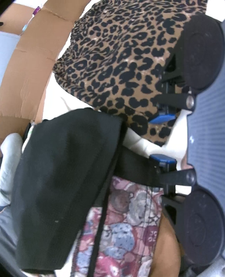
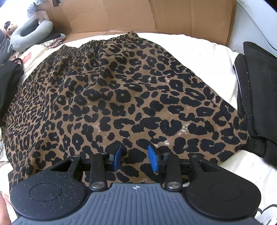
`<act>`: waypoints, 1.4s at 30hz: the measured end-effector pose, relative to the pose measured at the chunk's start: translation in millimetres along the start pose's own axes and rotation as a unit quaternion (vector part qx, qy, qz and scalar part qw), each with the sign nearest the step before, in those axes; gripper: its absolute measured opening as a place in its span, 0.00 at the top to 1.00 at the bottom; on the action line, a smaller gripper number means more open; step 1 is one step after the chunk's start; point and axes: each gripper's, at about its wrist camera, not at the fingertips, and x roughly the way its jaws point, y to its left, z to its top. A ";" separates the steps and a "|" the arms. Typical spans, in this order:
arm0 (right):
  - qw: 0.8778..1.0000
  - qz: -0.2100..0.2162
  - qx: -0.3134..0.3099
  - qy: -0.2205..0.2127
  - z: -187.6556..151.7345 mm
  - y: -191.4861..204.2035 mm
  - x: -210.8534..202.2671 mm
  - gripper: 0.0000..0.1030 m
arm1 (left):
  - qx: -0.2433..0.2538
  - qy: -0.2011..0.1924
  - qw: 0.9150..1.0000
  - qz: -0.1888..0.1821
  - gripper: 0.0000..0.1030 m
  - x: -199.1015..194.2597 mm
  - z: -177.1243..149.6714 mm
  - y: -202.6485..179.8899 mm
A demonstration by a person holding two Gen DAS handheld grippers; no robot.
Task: Fold clothes
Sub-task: 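Pinch the pants leg edge with the left tool and lift it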
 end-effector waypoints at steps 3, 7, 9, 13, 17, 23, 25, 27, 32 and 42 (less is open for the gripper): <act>1.000 0.000 0.000 -0.001 -0.4 0.5 -2.4 0.61 | -0.010 0.000 1.000 -0.012 0.64 2.0 -0.8 4.0; 1.000 -0.001 0.004 -0.002 -1.2 0.6 -5.3 0.61 | -0.011 0.002 1.000 -0.025 0.77 2.0 0.0 3.7; 1.000 -0.002 0.003 -0.001 -1.4 0.9 -6.3 0.61 | -0.015 0.004 1.000 -0.026 0.86 1.4 1.3 4.2; 1.000 -0.004 -0.001 0.001 -2.8 1.5 -7.7 0.61 | -0.022 0.008 0.999 -0.027 0.93 -1.8 4.2 5.4; 1.000 -0.009 -0.012 0.006 -7.7 1.4 -9.5 0.61 | -0.020 0.005 0.999 -0.029 0.95 -14.1 9.4 2.4; 1.000 -0.013 -0.012 0.001 -9.0 -1.8 -17.0 0.61 | -0.028 -0.010 0.998 -0.048 0.96 -36.2 16.3 -11.8; 1.000 -0.019 -0.015 0.005 -9.2 -1.0 -16.7 0.61 | -0.032 -0.014 0.998 -0.059 0.96 -41.7 19.9 -19.0; 0.999 -0.029 -0.021 0.014 -8.5 0.4 -14.4 0.61 | -0.035 -0.017 0.997 -0.073 0.96 -46.7 25.2 -27.3; 0.999 -0.032 -0.021 0.020 -6.2 3.6 -13.3 0.60 | -0.040 -0.028 0.994 -0.100 0.96 -54.7 46.4 -47.6; 1.000 -0.016 -0.025 0.003 2.3 14.6 -19.5 0.58 | -0.027 -0.040 0.988 -0.144 0.96 -64.9 77.2 -95.1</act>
